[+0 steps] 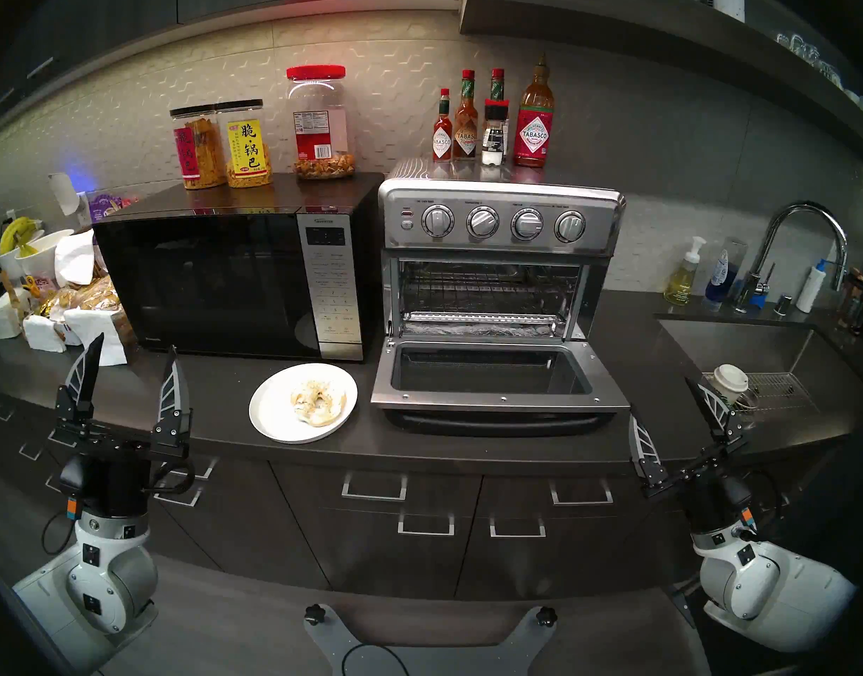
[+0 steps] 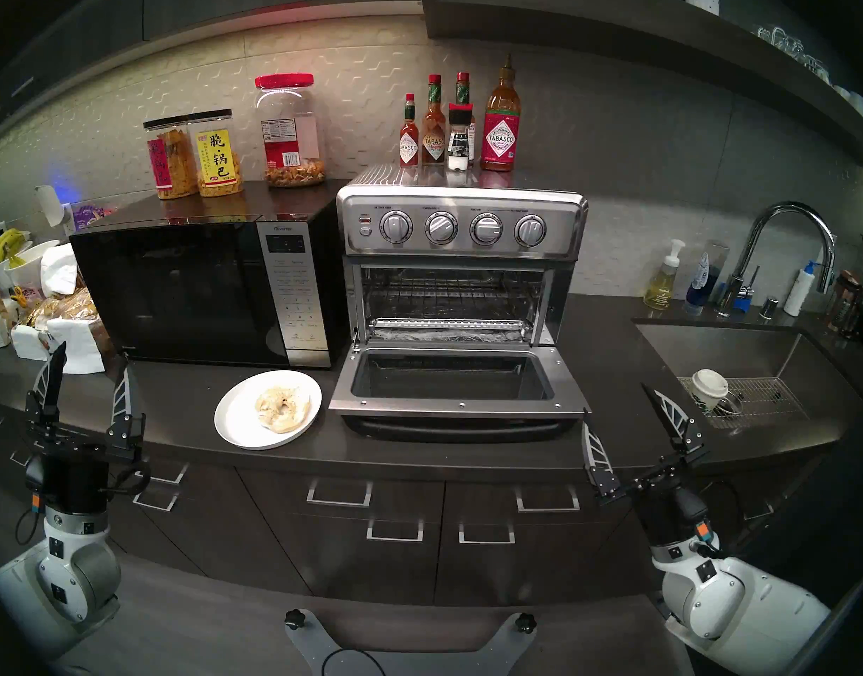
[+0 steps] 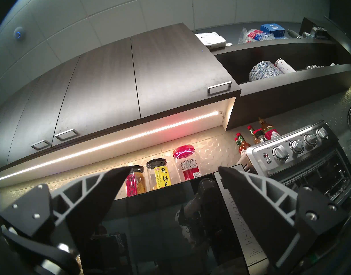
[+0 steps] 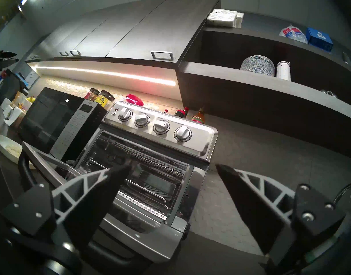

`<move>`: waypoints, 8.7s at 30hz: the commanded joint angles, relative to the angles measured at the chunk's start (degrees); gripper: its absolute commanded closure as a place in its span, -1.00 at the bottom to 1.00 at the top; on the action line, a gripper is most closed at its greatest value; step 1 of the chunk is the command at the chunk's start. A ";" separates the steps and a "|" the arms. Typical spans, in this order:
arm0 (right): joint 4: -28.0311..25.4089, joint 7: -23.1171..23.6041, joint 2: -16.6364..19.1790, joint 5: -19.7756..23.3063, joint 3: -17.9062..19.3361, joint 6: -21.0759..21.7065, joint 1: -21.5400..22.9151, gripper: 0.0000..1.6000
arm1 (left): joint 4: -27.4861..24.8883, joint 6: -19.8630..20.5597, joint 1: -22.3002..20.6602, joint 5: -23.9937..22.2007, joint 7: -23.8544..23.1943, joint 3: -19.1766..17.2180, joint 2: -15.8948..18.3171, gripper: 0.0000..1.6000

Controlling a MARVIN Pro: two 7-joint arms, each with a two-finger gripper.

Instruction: Open the oven and place the bagel inside on the rack

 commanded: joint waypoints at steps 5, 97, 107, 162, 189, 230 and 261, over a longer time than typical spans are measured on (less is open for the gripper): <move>-0.50 -1.05 0.62 -0.02 -0.26 -0.24 0.40 -1.00 | -1.21 -1.00 2.86 -7.89 -0.82 -5.04 5.86 -1.00; -0.39 -6.29 3.48 -2.36 -3.03 -0.24 1.38 -1.00 | -10.35 60.26 23.94 -65.41 -57.41 -39.36 6.61 -1.00; -0.34 -7.58 4.11 -3.04 -3.75 -0.24 1.70 -1.00 | -9.33 65.98 23.36 -65.36 -59.21 -42.29 9.16 -1.00; -0.10 -11.20 6.20 -4.84 -6.38 -0.24 3.09 -1.00 | -2.84 70.29 10.95 -79.55 -52.71 -30.50 27.22 -1.00; -0.11 -10.39 6.11 -4.09 -6.23 -0.24 3.05 -1.00 | -2.87 67.95 -2.25 -82.80 -44.91 -14.04 31.84 -1.00; -0.09 -9.91 6.14 -3.57 -6.26 -0.24 3.09 -1.00 | -1.07 66.95 -19.40 -85.25 -40.82 1.28 32.81 -1.00; -0.13 -9.69 6.19 -3.22 -6.32 -0.24 3.11 -1.00 | -0.79 66.88 -28.43 -84.33 -43.07 11.38 32.59 -1.00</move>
